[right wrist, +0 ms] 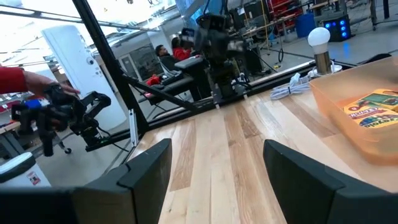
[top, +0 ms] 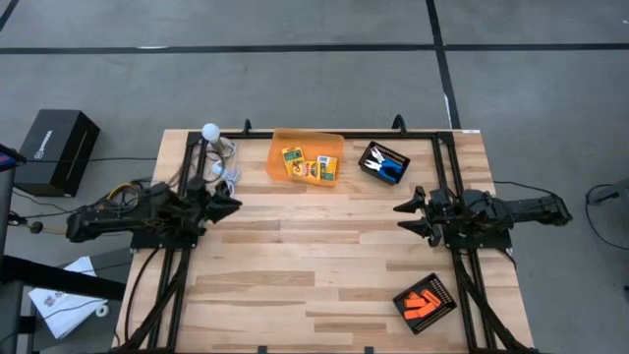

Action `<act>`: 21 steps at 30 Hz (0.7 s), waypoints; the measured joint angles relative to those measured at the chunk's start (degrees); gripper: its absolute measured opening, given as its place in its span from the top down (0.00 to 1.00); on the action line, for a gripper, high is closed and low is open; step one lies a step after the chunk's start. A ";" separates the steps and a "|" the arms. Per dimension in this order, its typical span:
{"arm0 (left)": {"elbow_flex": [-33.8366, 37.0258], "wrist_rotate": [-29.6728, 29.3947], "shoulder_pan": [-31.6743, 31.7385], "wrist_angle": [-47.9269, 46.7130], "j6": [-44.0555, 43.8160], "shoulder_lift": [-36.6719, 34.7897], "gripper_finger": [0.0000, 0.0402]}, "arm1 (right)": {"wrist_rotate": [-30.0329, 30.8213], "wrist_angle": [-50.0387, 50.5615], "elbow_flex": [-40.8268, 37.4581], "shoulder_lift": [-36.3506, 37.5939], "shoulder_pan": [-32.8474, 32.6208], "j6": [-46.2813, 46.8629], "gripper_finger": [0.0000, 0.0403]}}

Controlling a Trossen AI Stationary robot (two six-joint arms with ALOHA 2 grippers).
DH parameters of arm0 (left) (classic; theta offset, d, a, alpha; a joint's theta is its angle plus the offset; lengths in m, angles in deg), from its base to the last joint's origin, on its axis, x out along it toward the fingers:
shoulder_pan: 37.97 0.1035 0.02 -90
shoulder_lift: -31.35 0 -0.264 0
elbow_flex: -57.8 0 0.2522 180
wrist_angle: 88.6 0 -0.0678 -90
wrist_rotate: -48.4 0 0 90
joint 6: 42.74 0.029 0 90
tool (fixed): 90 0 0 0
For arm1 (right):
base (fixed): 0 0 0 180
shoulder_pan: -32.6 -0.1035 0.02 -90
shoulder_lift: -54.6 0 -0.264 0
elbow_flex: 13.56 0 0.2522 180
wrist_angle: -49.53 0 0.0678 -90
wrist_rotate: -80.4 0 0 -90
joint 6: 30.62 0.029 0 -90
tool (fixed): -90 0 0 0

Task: Pick & Place School Supplies
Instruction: Return to Home Position

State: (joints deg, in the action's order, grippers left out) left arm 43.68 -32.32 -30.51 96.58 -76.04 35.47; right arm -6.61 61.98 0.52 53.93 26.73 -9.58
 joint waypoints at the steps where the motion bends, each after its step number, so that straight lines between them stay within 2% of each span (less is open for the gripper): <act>1: 0.00 0.01 0.00 -3.28 0.00 0.00 0.81 | 0.00 0.03 0.00 -0.02 0.00 0.00 0.39; 5: -0.11 -0.60 -0.11 -16.63 -0.05 -0.03 0.81 | -0.02 0.04 0.00 -0.02 0.00 0.00 0.39; 10: -0.11 -6.55 0.07 -17.67 -0.02 0.31 0.81 | -0.18 0.18 -0.02 -0.09 0.00 0.00 0.39; 21: -0.11 -6.97 0.07 -17.89 -0.01 -0.39 0.81 | -0.20 0.10 -0.02 0.39 0.00 0.00 0.39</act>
State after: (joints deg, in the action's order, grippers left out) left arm 43.57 -39.30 -30.44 78.70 -76.05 35.07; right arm -6.81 62.08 0.50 54.32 26.73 -9.58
